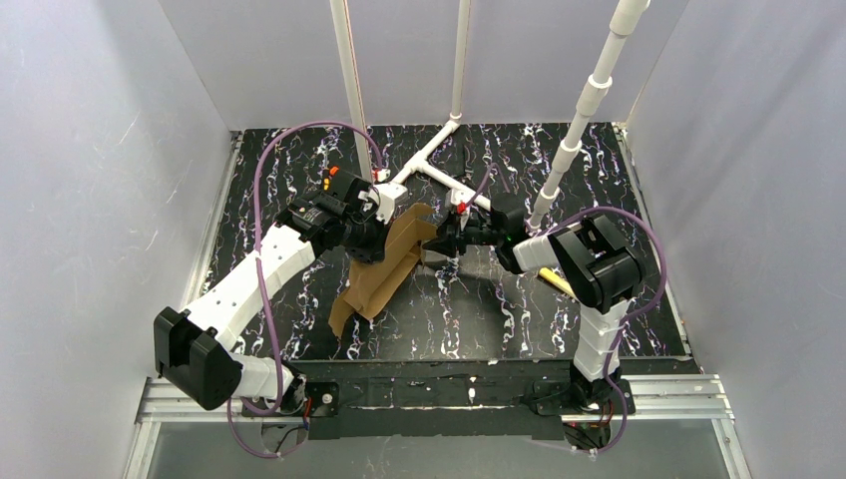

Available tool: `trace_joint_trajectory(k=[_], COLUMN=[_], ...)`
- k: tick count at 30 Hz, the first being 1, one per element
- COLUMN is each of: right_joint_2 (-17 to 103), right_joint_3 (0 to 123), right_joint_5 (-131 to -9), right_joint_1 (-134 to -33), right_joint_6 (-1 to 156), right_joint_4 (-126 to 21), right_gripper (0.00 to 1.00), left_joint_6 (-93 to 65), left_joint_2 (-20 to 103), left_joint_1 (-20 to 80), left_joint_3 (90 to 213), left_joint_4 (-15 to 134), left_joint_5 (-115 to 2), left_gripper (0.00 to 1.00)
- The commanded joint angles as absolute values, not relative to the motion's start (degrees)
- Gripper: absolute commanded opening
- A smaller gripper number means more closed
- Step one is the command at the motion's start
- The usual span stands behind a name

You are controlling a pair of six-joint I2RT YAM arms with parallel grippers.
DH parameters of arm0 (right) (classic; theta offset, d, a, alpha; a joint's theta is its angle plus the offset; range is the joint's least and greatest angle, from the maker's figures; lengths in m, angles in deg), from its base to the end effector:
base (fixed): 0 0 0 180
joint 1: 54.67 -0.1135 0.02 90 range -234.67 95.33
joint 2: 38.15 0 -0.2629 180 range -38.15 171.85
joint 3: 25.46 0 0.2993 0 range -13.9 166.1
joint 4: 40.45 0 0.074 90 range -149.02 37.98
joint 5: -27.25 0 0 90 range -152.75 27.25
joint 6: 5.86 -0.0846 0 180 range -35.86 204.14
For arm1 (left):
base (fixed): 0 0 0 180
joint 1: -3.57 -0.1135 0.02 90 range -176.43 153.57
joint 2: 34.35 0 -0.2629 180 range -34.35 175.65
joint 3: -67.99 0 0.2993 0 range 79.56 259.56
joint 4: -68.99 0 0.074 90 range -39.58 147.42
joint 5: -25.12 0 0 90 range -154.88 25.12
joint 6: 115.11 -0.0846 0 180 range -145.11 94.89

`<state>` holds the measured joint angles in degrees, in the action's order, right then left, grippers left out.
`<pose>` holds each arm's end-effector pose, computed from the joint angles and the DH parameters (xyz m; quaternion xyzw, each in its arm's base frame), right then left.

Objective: Fold the paper box

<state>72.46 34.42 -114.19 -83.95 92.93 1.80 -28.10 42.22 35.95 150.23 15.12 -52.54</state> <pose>0.3404 0.2667 0.1092 -0.4904 0.5527 0.4281 0.5204 0.2953 -0.2087 0.2820 0.3187 0.8733 -0.1871 0.3176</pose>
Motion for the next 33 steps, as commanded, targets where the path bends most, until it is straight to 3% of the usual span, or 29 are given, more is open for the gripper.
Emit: trace_joint_trajectory(k=[1,9,33], right_joint_2=[73.0,76.1,77.5], right_joint_3=[33.7,33.0,32.8], right_joint_5=[-111.8,-110.4,-113.3], right_joint_1=[-84.5,-85.1,-85.8], right_joint_6=[90.0,87.6,87.9], right_joint_4=[13.1,19.8,20.3], right_gripper=[0.44,0.51,0.48], left_joint_6=[-28.8,-28.9,-26.4], left_joint_2=[42.1,41.6,41.3], left_joint_1=[36.2,36.2,36.2], left_joint_3=[151.8,151.6,150.7], left_joint_4=[13.9,14.2,16.2], left_joint_5=[-53.4,-53.5,-53.9], left_gripper=[0.0,0.0,0.0])
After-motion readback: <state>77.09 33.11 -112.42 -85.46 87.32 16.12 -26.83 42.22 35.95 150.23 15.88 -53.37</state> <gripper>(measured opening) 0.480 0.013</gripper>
